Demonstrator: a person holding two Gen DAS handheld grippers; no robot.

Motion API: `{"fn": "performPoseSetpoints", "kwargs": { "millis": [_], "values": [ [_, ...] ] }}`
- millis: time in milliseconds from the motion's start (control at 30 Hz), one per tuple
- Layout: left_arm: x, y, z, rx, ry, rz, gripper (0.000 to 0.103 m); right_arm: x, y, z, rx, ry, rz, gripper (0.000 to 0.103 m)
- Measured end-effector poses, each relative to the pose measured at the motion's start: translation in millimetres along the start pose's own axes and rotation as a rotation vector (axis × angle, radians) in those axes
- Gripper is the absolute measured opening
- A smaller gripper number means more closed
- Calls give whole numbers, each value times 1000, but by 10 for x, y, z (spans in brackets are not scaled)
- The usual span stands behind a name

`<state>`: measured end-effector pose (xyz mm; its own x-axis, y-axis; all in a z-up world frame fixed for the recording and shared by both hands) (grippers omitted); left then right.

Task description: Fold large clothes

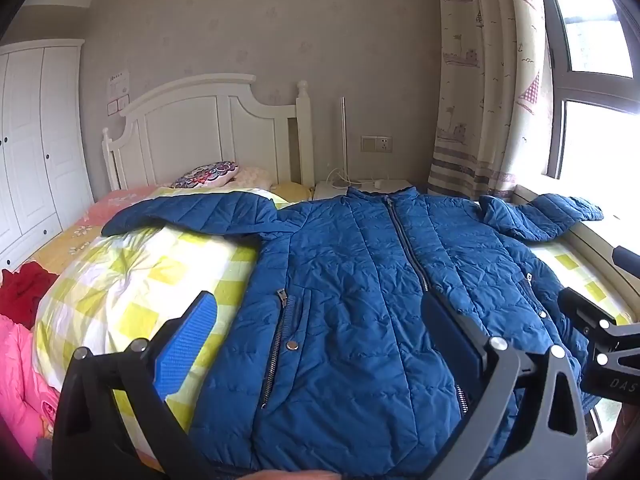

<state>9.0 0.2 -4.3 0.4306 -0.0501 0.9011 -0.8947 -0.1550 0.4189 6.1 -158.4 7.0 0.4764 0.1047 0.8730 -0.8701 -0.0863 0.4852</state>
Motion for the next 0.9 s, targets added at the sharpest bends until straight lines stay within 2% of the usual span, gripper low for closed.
{"fn": "performPoseSetpoints", "kwargs": {
  "millis": [433, 900],
  "values": [
    [-34, 39, -70, -1, -4, 1, 101, 20, 14, -2, 1, 10, 4, 99],
    [-41, -39, 19, -6, -3, -13, 101, -28, -26, -22, 5, 10, -6, 99]
  ]
}}
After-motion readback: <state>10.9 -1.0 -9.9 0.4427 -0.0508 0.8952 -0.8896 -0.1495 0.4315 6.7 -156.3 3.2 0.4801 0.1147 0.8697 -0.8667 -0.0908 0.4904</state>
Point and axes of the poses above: each gripper's, at about its wrist camera, not at the fingertips, and y roughly against the way its jaws point, z to its right, x to its top, the point moved 1 cm from there along -y, roughly the way its jaws point, and after that the axes turned 9 degrees about x, right-handed, at the moved point
